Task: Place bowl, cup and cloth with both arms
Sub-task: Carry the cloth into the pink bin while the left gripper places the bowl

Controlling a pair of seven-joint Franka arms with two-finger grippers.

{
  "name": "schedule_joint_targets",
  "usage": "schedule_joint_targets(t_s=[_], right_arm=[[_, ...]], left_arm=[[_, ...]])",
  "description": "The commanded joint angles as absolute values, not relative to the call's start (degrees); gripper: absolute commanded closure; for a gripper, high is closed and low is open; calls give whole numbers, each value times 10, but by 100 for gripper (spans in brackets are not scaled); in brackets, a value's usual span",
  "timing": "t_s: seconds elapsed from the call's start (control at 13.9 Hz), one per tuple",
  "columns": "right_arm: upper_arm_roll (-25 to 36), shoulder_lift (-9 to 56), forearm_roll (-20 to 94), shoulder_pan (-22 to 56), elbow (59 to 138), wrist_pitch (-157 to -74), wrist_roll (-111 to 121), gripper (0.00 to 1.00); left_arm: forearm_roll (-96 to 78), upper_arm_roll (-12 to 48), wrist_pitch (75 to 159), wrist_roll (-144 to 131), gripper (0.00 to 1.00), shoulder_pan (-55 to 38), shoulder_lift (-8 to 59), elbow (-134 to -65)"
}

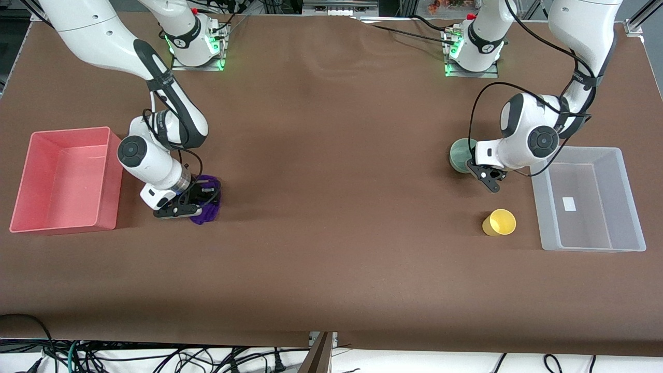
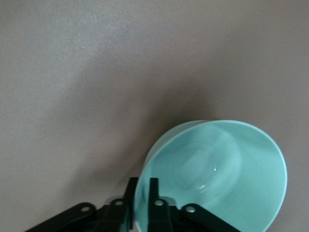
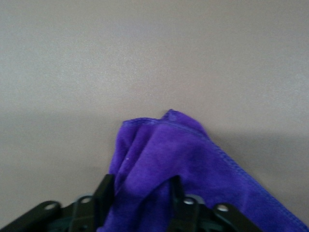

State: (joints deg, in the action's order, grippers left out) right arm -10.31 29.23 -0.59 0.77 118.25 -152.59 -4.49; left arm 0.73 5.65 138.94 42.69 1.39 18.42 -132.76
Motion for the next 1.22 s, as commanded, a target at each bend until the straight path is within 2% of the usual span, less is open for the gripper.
schedule_joint_targets(t_s=[0.0, 0.14, 0.29, 0.43, 0.65, 0.79, 0.94, 1.15], right_arm=[[-103, 269, -10, 6, 1183, -1524, -6, 100], [-98, 241, -11, -1, 1146, -1437, 18, 100], [-77, 220, -15, -4, 1082, -1306, 33, 100], [-50, 200, -15, -10, 1010, -1171, 78, 100], [15, 189, -15, -18, 898, -983, 198, 100], [71, 190, -14, -18, 838, -888, 287, 100], [127, 189, -14, -18, 820, -854, 359, 100], [183, 189, -18, -18, 792, -825, 442, 100]], left_arm=[[18, 57, 1356, 460, 100, 19, 143, -1313], [18, 53, 1246, 463, 100, 20, 124, -1252], [18, 51, 1118, 494, 100, 42, 131, -1148], [25, 50, 1048, 527, 100, 80, 151, -1062], [112, 51, 1043, 555, 100, 127, 183, -985], [145, 51, 1051, 556, 100, 169, 233, -938], [159, 51, 1092, 558, 100, 203, 286, -907], [151, 52, 1195, 593, 100, 237, 351, -910]])
